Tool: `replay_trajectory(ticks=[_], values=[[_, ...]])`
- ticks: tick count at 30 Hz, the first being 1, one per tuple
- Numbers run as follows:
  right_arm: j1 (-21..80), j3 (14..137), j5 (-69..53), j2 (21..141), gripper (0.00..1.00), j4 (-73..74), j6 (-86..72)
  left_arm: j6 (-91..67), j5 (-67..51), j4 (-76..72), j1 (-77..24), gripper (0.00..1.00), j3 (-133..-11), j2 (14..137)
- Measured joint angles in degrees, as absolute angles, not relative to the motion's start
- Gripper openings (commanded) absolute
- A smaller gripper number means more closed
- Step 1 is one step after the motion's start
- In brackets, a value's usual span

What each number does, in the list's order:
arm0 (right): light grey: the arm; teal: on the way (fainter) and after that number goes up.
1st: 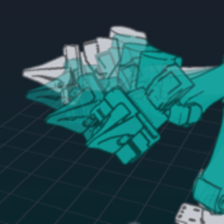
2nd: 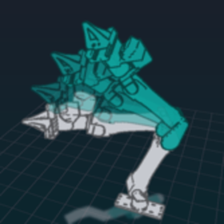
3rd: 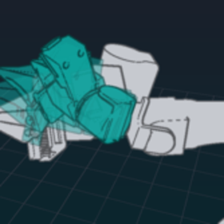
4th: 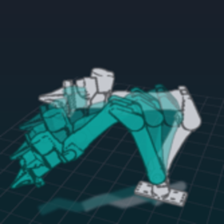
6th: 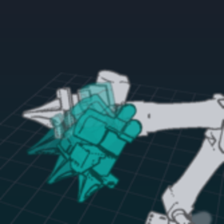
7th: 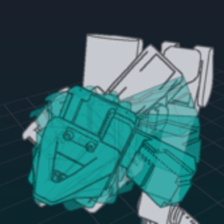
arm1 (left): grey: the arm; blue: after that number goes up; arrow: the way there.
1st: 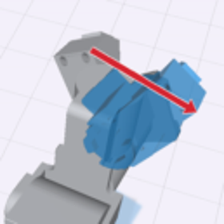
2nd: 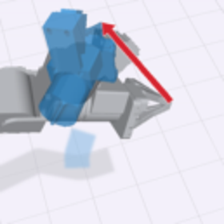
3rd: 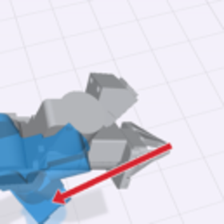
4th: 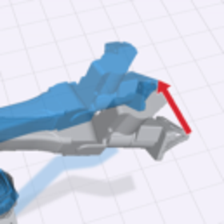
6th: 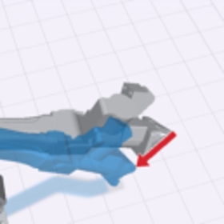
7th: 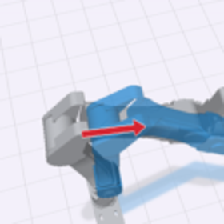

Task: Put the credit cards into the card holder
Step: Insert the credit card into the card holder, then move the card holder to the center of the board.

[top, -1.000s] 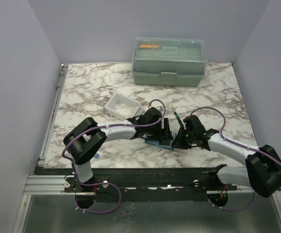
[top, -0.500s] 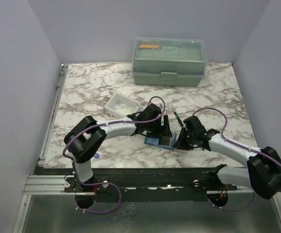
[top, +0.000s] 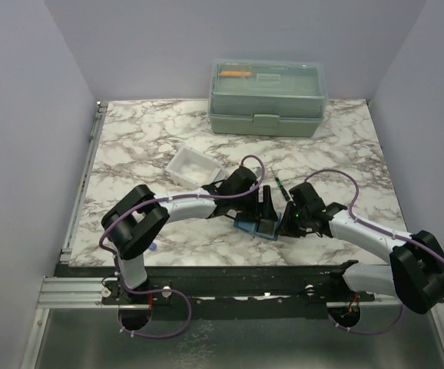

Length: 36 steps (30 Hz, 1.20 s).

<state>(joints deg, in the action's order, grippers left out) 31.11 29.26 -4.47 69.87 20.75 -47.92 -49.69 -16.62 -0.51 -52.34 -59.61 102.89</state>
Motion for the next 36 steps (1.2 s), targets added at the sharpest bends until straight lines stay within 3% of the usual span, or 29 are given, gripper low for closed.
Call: replay_trajectory(ticks=[7,10,15,22,31,36], values=[[31.11,32.27,-1.76,69.47,0.3,24.82,-46.83,-49.84,-21.45,2.11,-47.79,0.83,-58.13,97.89],[31.09,34.41,-3.05,67.0,0.43,26.0,-44.29,-48.51,-23.99,5.56,-44.12,0.84,-58.13,94.04],[32.71,37.74,-12.08,64.86,0.43,24.14,-39.42,-44.56,-27.88,13.56,-35.73,0.87,-59.51,86.46],[43.86,40.25,-17.72,78.24,0.4,15.77,-40.75,-39.75,-27.75,21.63,-24.51,0.97,-64.53,80.4],[42.74,38.04,-12.56,82.02,0.41,13.13,-44.01,-33.95,-18.52,29.26,-21.8,0.98,-71.79,82.83],[35.11,34.33,-12.21,79.99,0.42,11.66,-43.77,-30.15,-15.81,32.05,-21.8,0.98,-79.44,91.72]])
